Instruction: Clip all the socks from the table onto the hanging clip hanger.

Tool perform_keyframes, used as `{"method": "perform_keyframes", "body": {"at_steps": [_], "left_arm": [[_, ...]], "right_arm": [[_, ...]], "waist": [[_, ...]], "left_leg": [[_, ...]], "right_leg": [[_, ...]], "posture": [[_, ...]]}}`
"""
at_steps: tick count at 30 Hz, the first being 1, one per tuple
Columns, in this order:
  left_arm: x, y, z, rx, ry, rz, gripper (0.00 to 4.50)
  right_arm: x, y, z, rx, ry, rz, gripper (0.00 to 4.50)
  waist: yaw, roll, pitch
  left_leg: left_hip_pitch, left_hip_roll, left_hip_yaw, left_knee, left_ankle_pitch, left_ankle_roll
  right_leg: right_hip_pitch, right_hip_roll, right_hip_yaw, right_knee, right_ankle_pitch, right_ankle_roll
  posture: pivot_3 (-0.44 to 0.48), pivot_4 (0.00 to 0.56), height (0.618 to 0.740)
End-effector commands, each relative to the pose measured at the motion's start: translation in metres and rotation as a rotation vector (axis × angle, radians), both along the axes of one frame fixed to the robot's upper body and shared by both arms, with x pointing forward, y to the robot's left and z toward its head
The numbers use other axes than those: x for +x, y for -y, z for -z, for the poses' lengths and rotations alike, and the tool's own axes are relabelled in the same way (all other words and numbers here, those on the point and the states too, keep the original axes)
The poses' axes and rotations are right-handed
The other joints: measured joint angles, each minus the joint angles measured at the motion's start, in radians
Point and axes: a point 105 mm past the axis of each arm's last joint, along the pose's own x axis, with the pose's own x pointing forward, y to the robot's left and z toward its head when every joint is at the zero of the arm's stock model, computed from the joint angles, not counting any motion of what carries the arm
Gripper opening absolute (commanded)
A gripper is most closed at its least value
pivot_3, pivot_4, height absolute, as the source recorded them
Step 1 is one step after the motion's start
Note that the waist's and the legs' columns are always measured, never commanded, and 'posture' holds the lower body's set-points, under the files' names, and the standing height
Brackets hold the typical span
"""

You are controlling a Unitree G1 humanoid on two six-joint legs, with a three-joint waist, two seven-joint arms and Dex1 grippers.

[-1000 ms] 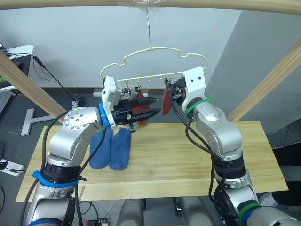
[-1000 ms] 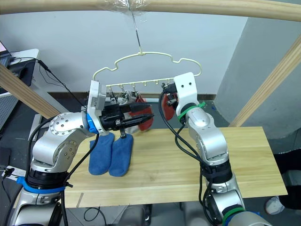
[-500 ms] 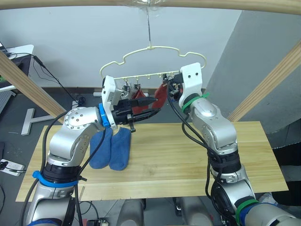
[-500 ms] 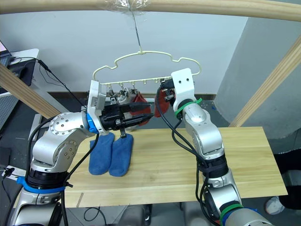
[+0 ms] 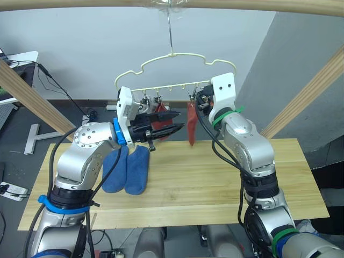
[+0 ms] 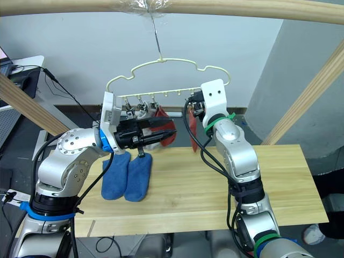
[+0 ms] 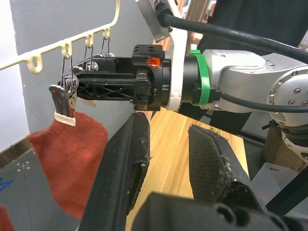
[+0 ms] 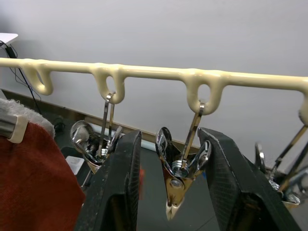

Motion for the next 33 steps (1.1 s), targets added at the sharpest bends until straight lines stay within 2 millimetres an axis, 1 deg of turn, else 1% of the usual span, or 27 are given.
{"method": "perform_keyframes", "body": {"at_steps": [1, 10, 17, 20, 22, 25, 30, 33], "left_arm": [[-0.005, 0.005, -0.010, 0.003, 0.049, 0.019, 1.67], [-0.005, 0.004, -0.010, 0.005, 0.052, 0.013, 1.67], [-0.005, 0.003, -0.010, 0.004, 0.053, 0.012, 1.67], [-0.005, 0.004, -0.010, 0.001, 0.055, 0.012, 1.71], [-0.006, 0.005, -0.010, -0.002, 0.054, 0.015, 1.71], [-0.008, 0.006, -0.007, -0.003, 0.054, 0.017, 1.71], [-0.007, 0.008, 0.000, 0.034, 0.113, -0.005, 1.71], [-0.006, 0.010, 0.008, 0.059, 0.144, -0.020, 2.22]], "right_arm": [[-0.004, 0.000, -0.017, 0.029, 0.066, -0.001, 1.91], [-0.002, -0.009, -0.019, 0.051, 0.061, -0.030, 1.91], [-0.001, -0.010, -0.019, 0.054, 0.062, -0.031, 1.91], [-0.001, -0.009, -0.020, 0.061, 0.065, -0.026, 1.37], [-0.001, -0.008, -0.020, 0.066, 0.066, -0.024, 0.73], [-0.001, -0.008, -0.021, 0.073, 0.067, -0.025, 0.09], [-0.001, -0.007, -0.021, 0.077, 0.067, -0.026, 0.07], [-0.001, -0.007, -0.022, 0.078, 0.068, -0.029, 0.07]], "waist": [[0.000, 0.000, 0.000], [0.000, 0.000, 0.000], [0.001, 0.000, 0.000], [0.001, 0.000, 0.000], [0.001, 0.000, 0.000], [0.001, 0.000, 0.000], [0.000, 0.000, 0.000], [0.001, 0.000, 0.000]], "left_leg": [[0.000, 0.000, 0.000, 0.000, 0.000, 0.000], [0.000, 0.000, 0.000, 0.000, 0.000, 0.000], [0.000, 0.000, 0.000, 0.000, 0.000, 0.000], [0.000, 0.000, 0.000, 0.000, 0.000, 0.000], [0.000, 0.000, 0.000, 0.000, 0.000, 0.000], [0.000, 0.000, 0.000, 0.000, 0.000, 0.000], [0.000, 0.000, 0.000, 0.000, 0.000, 0.000], [0.000, 0.000, 0.000, 0.000, 0.000, 0.000]], "right_leg": [[0.000, 0.000, 0.000, 0.000, 0.000, 0.000], [0.000, 0.000, 0.000, 0.000, 0.000, 0.000], [0.000, 0.000, 0.000, 0.000, 0.000, 0.000], [0.000, 0.000, 0.000, 0.000, 0.000, 0.000], [0.000, 0.000, 0.000, 0.000, 0.000, 0.000], [0.000, 0.000, 0.000, 0.000, 0.000, 0.000], [0.000, 0.000, 0.000, 0.000, 0.000, 0.000], [0.000, 0.000, 0.000, 0.000, 0.000, 0.000]], "posture": [[-0.003, 0.243, 0.720], [0.004, 0.241, 0.720], [0.006, 0.238, 0.720], [0.006, 0.236, 0.720], [0.003, 0.234, 0.720], [0.003, 0.234, 0.720], [-0.002, 0.232, 0.720], [-0.002, 0.232, 0.720]]}}
